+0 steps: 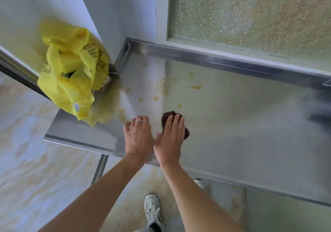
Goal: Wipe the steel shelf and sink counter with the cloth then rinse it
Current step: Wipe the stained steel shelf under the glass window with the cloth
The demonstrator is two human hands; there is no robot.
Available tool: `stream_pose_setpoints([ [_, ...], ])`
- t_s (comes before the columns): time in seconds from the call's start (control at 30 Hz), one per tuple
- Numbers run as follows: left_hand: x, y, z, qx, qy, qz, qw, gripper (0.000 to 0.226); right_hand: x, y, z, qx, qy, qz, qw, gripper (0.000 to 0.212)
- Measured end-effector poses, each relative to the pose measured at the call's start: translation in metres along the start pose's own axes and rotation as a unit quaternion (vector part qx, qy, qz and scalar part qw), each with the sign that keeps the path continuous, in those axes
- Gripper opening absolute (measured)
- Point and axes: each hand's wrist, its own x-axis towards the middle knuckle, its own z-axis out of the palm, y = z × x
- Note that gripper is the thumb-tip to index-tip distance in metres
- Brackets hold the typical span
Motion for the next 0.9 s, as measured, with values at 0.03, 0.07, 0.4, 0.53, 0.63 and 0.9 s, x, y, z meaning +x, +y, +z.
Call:
stream_pose_setpoints([
  [0.03, 0.002, -0.003, -0.003, -0.009, 0.005, -0.004, 1.0, 0.035, 0.004, -0.004, 0.002, 0.007, -0.006, -0.035, 0.999, 0.074],
  [0.07, 0.004, -0.006, -0.005, -0.015, 0.014, -0.007, 1.0, 0.043, 0.008, -0.008, 0.005, 0.023, -0.011, -0.071, 0.997, 0.07],
  [0.4, 0.053, 0.019, 0.015, 0.016, 0.016, -0.016, 1.0, 0.007, 0.08, 0.019, -0.03, 0.179, 0.086, -0.085, 0.976, 0.029],
  [0.53, 0.078, 0.053, 0.022, -0.002, 0.013, -0.001, 1.0, 0.011, 0.126, 0.071, -0.063, 0.095, 0.178, -0.052, 0.978, 0.031],
  [0.63, 0.093, 0.076, 0.026, -0.011, 0.003, 0.005, 1.0, 0.013, 0.151, 0.104, -0.072, 0.034, 0.197, 0.04, 0.979, 0.04],
  [0.9, 0.123, 0.082, 0.041, -0.006, 0.009, 0.031, 0.999, 0.021, 0.186, 0.105, -0.052, -0.026, 0.083, 0.102, 0.991, 0.063],
])
